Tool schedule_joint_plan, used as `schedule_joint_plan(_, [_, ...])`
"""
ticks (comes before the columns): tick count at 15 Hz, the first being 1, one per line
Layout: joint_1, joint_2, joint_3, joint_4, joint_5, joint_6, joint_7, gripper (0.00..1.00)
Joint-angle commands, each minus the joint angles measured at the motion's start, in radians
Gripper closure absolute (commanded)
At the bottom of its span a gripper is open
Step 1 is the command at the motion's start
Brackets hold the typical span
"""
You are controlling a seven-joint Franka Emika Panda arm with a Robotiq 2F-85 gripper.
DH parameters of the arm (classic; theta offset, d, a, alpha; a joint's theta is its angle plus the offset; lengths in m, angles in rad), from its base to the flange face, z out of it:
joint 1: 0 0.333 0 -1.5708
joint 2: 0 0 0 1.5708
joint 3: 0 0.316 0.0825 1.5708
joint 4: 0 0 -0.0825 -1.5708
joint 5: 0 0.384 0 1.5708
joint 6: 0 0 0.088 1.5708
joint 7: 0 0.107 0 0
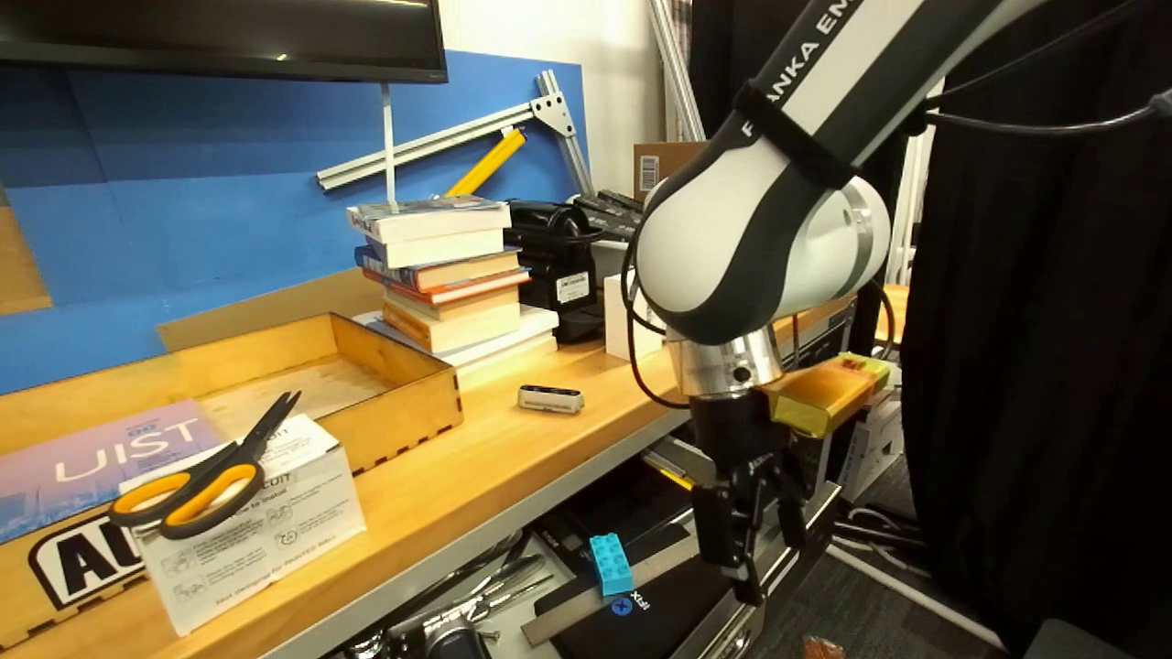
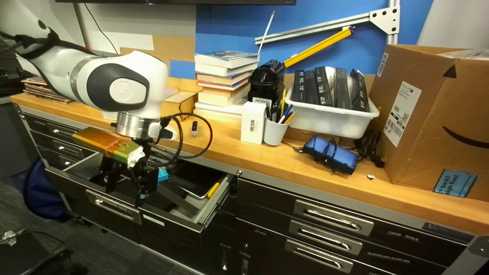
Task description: Put the block inside the drawer then close the drawer
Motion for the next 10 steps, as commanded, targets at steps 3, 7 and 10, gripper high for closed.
schedule_joint_plan(3, [-0.014,0.062,-0.01,-0.041,-0.104,0.009,0.221,0.0])
schedule_joint_plan(7, [-0.023,0.133,-0.032,-0.014,-0.086,0.087,0.37,0.0])
schedule_joint_plan(10, [-0.022,0.175,-0.043,0.017,-0.069,0.15,0.44,0.0])
